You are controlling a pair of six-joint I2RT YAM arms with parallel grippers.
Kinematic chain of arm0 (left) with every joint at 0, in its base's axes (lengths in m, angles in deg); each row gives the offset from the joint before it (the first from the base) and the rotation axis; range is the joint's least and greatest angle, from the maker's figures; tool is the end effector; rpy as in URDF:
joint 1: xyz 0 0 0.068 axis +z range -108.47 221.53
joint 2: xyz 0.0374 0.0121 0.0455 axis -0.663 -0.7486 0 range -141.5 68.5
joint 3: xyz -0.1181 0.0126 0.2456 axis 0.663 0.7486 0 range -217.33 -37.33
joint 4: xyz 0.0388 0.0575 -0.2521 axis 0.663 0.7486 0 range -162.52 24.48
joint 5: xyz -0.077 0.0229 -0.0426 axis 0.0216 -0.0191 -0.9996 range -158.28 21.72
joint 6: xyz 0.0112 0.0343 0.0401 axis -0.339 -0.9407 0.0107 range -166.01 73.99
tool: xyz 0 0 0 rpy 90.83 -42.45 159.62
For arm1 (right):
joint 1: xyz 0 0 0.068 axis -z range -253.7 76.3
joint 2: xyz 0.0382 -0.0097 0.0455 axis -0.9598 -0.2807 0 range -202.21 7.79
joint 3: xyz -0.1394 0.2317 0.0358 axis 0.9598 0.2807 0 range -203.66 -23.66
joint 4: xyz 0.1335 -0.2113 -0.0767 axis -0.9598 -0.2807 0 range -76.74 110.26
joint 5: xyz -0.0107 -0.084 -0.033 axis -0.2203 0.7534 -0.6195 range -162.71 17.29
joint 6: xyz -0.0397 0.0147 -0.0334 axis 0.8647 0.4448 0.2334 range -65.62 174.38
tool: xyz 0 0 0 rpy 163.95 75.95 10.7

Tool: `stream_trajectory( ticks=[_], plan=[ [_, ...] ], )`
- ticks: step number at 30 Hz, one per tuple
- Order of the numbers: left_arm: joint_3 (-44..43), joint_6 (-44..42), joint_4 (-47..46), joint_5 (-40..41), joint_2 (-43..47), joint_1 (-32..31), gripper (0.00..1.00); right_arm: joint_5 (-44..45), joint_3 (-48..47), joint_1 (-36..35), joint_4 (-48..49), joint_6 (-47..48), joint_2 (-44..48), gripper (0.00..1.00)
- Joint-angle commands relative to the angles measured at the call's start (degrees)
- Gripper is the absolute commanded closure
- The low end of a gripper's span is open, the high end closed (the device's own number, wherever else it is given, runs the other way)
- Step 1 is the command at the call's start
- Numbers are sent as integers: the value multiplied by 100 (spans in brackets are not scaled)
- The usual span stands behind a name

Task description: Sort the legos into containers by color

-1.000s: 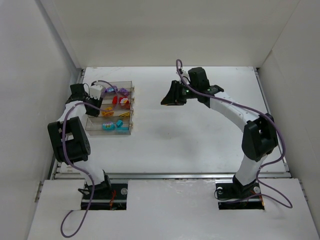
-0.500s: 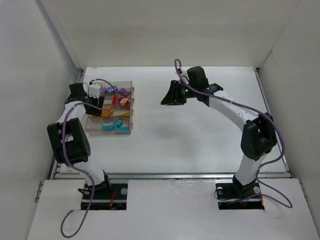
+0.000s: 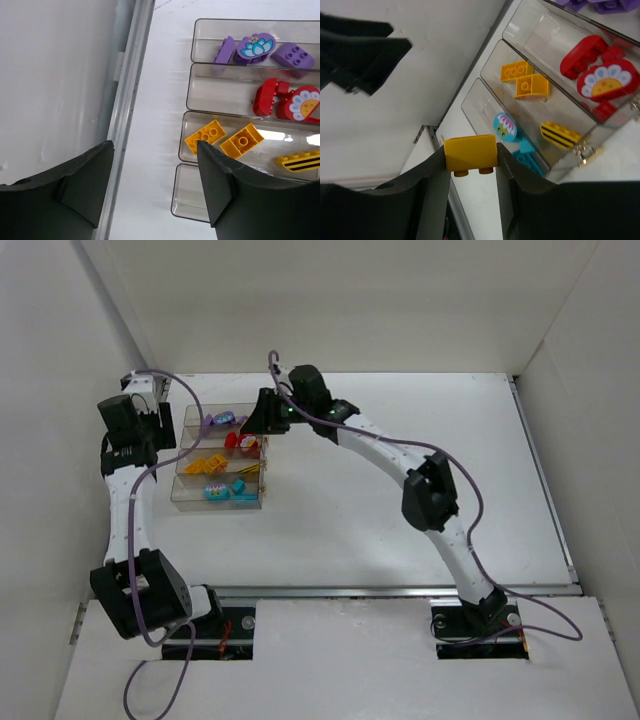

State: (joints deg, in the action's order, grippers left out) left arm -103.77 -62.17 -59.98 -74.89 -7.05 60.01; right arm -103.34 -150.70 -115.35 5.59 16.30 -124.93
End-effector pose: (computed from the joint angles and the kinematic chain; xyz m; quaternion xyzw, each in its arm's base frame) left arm 0.2927 0.0933 0.3492 0.0156 0.8264 0.1214 0.5496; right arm 0.3965 0.3771 0.3064 -0.1754 0.7867 0.5195 0.2837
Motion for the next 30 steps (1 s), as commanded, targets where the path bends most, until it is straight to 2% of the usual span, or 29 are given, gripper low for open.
stream_trajectory(
  ticks=[1, 4, 5, 6, 7, 9, 11, 15, 18, 23, 27, 30],
  plan=[
    [385, 386, -57, 557, 259, 15, 36, 58, -1057, -107, 439, -506, -822, 100],
    [438, -183, 309, -652, 541, 15, 38, -197, -885, -212, 439, -560, -643, 100],
    [438, -516, 494, -1884, 541, 15, 38, -128, -640, -212, 587, -560, -466, 100],
    [290, -876, 687, -2366, 541, -46, 33, -14, -376, -212, 658, -560, -291, 100],
    [228, -1576, 872, -2780, 541, -185, 33, -13, -26, -212, 659, -560, -141, 100],
    [227, -2536, 1469, -3824, 541, -301, 29, -39, 57, -212, 659, -454, 150, 100],
    [323, -3563, 1664, -4040, 603, -581, 23, -240, 136, -212, 659, -401, 203, 100],
    [579, -4122, 1271, -3787, 857, -1170, 22, -619, 364, -212, 659, -585, 387, 100],
    [632, -3930, 761, -3707, 858, -1434, 19, -619, 698, -212, 659, -647, 624, 100],
    [97, -4009, 988, -3838, 463, -1672, 19, -540, 813, -212, 659, -771, 792, 100],
    [96, -3369, 532, -4119, 409, -1672, 19, -802, 813, -212, 659, -928, 792, 100],
    [148, -2902, -4, -4226, 532, -1672, 24, -1058, 752, -159, 659, -1095, 792, 100]
  ],
)
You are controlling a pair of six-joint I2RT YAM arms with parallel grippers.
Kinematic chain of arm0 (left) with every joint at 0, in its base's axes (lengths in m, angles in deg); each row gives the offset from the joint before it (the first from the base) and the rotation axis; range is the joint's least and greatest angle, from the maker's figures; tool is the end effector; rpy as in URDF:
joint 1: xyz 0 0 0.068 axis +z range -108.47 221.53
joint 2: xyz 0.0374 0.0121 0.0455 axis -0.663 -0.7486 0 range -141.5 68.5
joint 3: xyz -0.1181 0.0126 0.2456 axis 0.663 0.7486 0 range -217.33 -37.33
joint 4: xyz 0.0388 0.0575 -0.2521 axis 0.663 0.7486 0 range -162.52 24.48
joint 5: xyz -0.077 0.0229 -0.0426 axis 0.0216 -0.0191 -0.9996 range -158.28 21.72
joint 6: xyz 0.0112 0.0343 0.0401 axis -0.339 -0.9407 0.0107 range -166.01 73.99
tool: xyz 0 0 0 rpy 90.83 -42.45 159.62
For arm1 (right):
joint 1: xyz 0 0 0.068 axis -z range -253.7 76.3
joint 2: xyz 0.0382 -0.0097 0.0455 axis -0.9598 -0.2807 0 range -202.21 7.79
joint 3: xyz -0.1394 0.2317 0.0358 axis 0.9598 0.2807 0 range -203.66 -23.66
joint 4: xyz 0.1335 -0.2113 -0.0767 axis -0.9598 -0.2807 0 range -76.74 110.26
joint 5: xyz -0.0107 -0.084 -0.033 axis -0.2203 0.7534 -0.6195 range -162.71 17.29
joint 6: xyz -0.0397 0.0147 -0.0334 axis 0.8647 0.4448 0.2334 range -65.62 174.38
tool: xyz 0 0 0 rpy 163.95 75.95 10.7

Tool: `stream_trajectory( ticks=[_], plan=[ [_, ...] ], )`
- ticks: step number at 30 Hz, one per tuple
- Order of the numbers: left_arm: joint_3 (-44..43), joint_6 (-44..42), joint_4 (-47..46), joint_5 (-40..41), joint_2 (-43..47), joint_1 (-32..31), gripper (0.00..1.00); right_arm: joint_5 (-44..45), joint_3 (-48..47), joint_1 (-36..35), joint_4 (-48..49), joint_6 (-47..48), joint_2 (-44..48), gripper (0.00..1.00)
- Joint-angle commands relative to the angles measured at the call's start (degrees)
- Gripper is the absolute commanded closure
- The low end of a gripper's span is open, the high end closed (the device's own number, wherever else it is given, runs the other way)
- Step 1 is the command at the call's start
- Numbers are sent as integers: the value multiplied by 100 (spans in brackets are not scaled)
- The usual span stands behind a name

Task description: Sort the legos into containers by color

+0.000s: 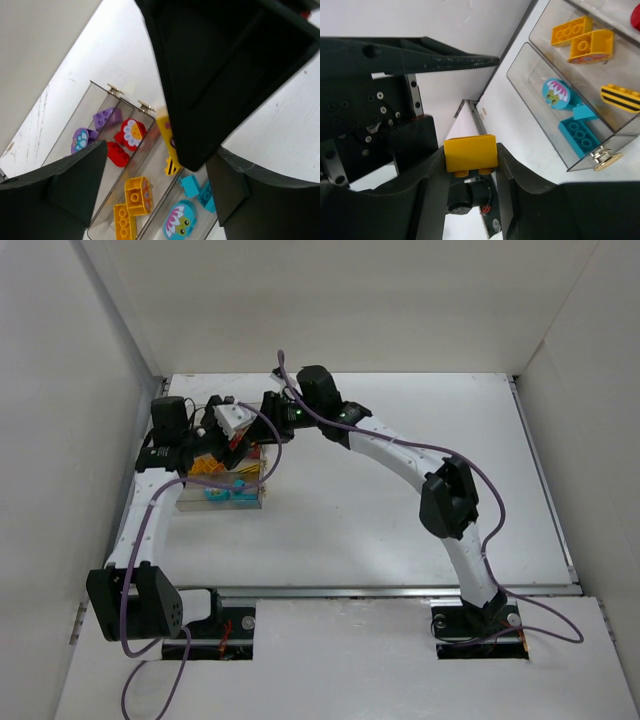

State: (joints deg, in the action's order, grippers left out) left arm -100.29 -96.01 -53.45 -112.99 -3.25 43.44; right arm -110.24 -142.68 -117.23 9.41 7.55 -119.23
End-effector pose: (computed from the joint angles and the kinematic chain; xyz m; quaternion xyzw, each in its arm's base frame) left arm 0.2771 -0.0160 0.3396 0.5020 0.6434 -0.0840 0.5718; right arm 0.3668 0.3786 0.3164 -0.1649 0.7752 0.5752 0.2026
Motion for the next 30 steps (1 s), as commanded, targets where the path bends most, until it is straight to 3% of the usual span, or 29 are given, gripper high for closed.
stream_trajectory(
  ticks=[1, 5, 12, 15, 18, 25, 29, 30],
  plan=[
    [-138, 587, -807, -416, 204, -68, 27, -368, -51, 29, 277, -221, 274, 100],
    [-295, 1017, -1142, -565, 144, -68, 41, -648, -104, 143, 469, -510, 327, 100],
    [-428, 1693, -1414, -575, 29, -235, 52, -869, 19, 257, 1058, -1091, 327, 100],
    [-576, 2186, -1573, -626, 29, -235, 52, -921, 80, 257, 1269, -1328, 327, 100],
    [-629, 2240, -1512, -794, 29, -235, 39, -922, 169, 257, 1664, -1636, 327, 100],
    [-630, 2899, -1740, -794, 29, -235, 39, -869, 169, 257, 1780, -1742, 327, 100],
    [-568, 2742, -1740, -583, 29, -288, 57, -764, 222, 257, 1780, -1742, 380, 100],
    [-568, 2741, -1740, -583, 29, -288, 66, -764, 222, 257, 1780, -1742, 380, 100]
  ],
)
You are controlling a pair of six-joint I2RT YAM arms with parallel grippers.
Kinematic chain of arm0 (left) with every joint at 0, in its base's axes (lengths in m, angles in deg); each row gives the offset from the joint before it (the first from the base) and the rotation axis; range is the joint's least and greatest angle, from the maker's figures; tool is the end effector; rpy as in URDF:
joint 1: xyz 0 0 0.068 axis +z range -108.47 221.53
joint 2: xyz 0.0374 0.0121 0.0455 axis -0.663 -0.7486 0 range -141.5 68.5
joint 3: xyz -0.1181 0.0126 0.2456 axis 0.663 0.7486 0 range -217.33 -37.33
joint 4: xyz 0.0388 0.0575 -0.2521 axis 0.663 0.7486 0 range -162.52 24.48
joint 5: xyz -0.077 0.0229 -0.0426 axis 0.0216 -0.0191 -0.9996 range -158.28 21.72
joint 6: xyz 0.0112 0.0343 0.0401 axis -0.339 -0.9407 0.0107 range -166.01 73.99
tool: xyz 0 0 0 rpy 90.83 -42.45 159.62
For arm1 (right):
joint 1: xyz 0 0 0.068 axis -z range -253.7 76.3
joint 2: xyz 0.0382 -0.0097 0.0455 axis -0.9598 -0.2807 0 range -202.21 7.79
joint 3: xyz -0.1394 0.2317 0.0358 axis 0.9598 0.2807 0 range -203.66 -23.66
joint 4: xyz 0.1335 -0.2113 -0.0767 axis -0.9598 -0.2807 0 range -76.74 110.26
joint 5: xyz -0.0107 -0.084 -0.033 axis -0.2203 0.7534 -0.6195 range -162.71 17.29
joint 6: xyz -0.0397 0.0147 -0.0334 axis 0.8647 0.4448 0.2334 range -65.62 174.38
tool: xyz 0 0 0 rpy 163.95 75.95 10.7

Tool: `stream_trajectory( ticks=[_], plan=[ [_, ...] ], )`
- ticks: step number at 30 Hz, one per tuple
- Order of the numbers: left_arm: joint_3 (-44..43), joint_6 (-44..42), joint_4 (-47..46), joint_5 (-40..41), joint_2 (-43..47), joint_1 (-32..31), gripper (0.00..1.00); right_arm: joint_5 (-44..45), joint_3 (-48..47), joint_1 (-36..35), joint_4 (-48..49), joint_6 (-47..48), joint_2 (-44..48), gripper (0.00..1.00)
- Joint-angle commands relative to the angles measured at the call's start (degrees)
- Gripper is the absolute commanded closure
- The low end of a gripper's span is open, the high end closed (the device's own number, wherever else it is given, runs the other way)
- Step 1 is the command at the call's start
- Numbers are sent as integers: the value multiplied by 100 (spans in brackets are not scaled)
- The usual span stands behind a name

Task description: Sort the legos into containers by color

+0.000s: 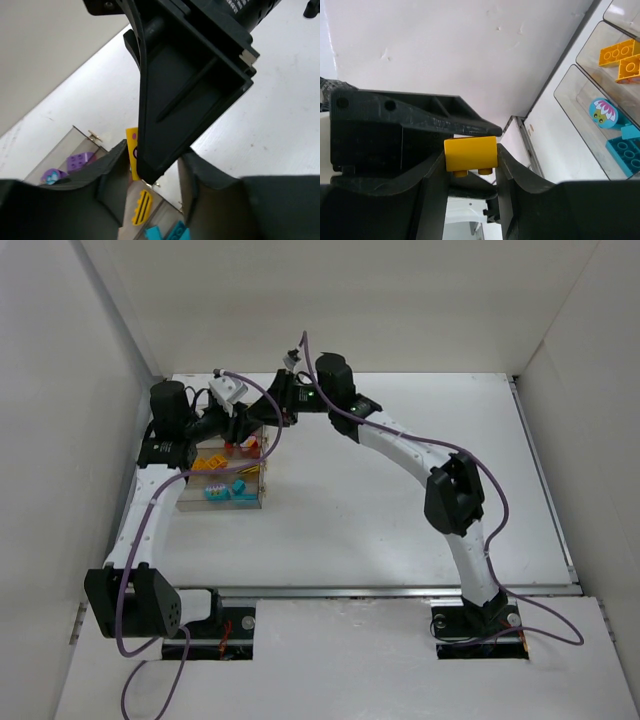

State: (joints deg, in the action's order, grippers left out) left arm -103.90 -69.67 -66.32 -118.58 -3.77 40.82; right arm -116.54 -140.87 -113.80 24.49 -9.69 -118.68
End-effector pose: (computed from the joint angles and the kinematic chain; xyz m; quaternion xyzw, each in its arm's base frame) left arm 0.2837 -0.0311 0.3804 0.4101 0.6306 -0.2100 0.6246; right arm 0.3876 0.3589 0.3367 -0.1045 0.7216 0.6635 0.1678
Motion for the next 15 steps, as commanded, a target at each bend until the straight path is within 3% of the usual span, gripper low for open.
stream_trajectory(
  ticks=[1, 3, 4, 11, 15],
  plan=[
    [-156, 107, -453, 29, 81, -26, 71, -134, 40, -86, 271, 35, 325, 100],
    [-155, 107, -453, 29, 81, -26, 85, -134, 40, -86, 271, 35, 325, 100],
    [-155, 177, -453, 29, 81, -26, 97, -134, 40, -86, 271, 35, 377, 100],
    [-225, 178, -215, 257, 134, -26, 100, -134, 409, -86, 271, 141, 544, 95],
    [-225, 178, -163, 206, 134, -26, 100, -186, 532, -86, 271, 202, 597, 64]
  ],
)
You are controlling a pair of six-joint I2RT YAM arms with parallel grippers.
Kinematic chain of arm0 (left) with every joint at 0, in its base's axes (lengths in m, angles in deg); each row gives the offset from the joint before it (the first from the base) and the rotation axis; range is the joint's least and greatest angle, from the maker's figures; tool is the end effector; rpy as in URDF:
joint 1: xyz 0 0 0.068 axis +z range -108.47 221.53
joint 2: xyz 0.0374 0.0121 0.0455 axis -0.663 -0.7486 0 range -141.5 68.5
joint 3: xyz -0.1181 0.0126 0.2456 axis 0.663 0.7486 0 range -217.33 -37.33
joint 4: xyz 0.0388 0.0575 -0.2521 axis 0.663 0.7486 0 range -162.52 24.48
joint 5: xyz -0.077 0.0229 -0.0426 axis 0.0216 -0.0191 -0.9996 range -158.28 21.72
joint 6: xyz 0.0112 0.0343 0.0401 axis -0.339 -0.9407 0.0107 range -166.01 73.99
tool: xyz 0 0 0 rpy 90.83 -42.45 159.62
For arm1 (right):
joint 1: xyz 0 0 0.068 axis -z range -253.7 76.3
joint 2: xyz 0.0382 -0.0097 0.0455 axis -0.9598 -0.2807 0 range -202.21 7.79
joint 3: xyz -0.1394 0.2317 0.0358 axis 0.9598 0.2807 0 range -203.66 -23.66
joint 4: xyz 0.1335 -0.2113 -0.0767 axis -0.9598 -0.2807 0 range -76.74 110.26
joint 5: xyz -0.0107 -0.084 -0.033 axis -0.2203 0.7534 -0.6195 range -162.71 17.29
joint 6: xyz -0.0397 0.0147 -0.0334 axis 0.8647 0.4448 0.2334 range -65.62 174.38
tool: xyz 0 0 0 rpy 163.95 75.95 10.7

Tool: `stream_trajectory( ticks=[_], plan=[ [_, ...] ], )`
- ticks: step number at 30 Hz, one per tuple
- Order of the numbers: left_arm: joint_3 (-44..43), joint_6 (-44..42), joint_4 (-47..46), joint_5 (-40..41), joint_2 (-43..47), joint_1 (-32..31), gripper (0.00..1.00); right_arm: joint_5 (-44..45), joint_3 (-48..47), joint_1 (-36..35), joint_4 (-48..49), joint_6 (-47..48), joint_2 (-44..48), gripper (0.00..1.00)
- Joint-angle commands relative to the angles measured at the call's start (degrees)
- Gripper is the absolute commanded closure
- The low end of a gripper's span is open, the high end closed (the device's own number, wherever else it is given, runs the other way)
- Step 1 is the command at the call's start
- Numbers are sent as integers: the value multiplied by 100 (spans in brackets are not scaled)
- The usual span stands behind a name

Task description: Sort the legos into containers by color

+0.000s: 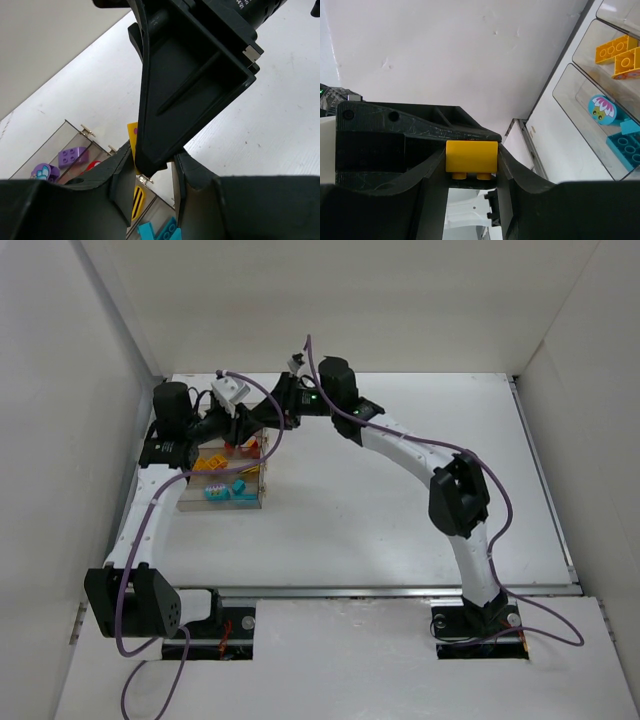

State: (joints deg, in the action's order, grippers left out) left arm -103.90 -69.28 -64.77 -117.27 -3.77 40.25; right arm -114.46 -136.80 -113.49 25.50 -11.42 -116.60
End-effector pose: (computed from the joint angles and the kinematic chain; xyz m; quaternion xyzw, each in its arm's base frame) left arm 0.2834 -0.0334 0.3777 0.4028 0.6434 -0.2120 0.6155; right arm 0.3851 0.3518 0.3317 -0.0760 0.7303 0.6580 0.1670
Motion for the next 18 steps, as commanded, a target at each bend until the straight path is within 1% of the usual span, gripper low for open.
stream_trajectory(
  ticks=[1, 3, 4, 5, 6, 9, 10, 11, 18],
  plan=[
    [-225, 138, -318, 74, 186, 31, 100, -395, 178, -117, 171, 375, 390, 57],
    [-225, 138, -318, 74, 187, 31, 100, -395, 249, -117, 171, 427, 451, 44],
    [-225, 138, -266, 74, 187, 31, 100, -395, 318, -117, 171, 428, 452, 36],
    [-278, 138, -265, 74, 187, 31, 100, -395, 380, -117, 171, 428, 452, 32],
    [-278, 138, -265, 22, 187, 31, 100, -342, 381, -64, 171, 428, 513, 24],
    [-278, 69, -143, 21, 187, 31, 100, -289, 503, -3, 171, 428, 575, 7],
    [-278, 68, -72, 21, 187, 31, 100, -289, 565, -2, 171, 428, 644, 4],
    [-278, -2, -72, 21, 187, 31, 100, -237, 565, 59, 171, 428, 645, 0],
    [-41, -274, 305, 320, 187, 31, 100, -297, 627, 173, 171, 542, 803, 0]
  ],
)
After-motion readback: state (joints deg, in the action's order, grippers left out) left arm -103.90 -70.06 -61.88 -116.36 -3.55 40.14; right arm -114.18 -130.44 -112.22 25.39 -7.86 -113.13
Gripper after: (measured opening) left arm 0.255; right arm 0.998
